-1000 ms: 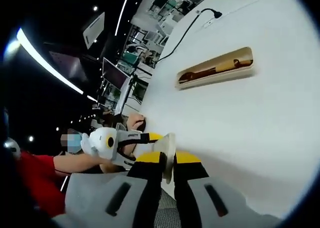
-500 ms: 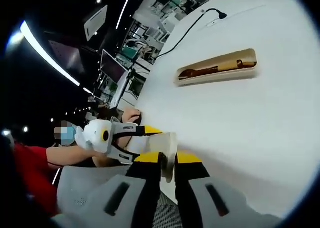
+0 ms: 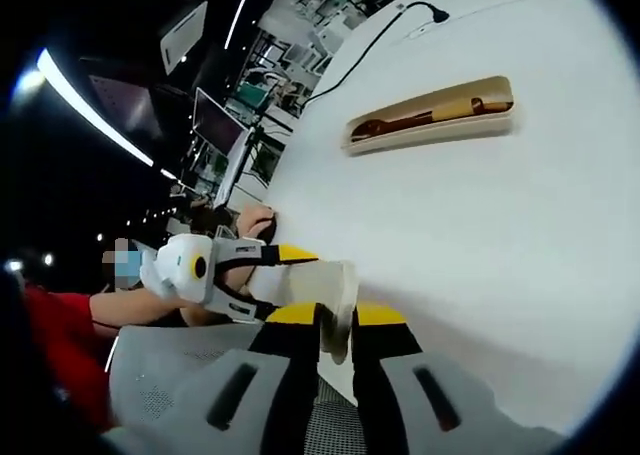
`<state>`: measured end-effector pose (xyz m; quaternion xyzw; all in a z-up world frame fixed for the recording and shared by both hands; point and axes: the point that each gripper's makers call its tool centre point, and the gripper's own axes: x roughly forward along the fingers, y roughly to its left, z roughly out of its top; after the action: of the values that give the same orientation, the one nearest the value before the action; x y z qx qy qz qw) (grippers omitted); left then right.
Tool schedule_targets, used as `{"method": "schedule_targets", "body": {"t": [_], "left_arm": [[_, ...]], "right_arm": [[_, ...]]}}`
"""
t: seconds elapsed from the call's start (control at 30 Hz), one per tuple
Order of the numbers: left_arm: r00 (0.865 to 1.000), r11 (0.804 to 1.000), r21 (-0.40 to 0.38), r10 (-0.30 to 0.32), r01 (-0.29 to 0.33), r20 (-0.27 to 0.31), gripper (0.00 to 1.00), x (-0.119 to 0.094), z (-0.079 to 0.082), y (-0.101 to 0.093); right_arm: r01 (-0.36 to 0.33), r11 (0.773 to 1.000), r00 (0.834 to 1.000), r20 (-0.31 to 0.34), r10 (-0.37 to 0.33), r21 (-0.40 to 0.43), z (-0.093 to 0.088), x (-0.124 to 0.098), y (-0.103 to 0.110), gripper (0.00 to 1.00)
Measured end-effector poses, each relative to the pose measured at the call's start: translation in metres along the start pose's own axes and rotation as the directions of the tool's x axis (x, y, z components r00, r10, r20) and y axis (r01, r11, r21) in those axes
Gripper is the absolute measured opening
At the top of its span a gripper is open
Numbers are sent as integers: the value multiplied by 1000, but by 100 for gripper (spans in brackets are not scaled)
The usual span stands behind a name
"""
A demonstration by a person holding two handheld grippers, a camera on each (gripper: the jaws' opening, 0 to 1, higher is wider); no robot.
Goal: Arrange the utensils inside the cutlery case until each visible utensil rests in its matching compartment.
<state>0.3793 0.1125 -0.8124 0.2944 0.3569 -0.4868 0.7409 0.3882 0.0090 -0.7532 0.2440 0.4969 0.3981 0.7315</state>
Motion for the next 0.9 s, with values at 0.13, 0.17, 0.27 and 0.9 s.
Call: {"method": "schedule_targets", "body": {"t": [0.13,0.17,0.27,0.9], "left_arm": [[999,1000,-15,-17,16,-50,46,-3,-2,-5],[998,999,-33,-28,26,-59,46,-4,-2,-8],[998,999,-40,-21,18,-58,46,-6,0,-10],[996,996,81,-32,39,-86,45,-37,10,12]], "right_arm": [[-10,1000,1000,-13,10,-10,-1,0,2,8],[-11,1000,1000,-19,11,-9,-1,-1,2,9],[-11,1000,1000,-16,11,-1,-2,-2,3,9],[-93,995,995,43,91,46,8,-4,37,7]]}}
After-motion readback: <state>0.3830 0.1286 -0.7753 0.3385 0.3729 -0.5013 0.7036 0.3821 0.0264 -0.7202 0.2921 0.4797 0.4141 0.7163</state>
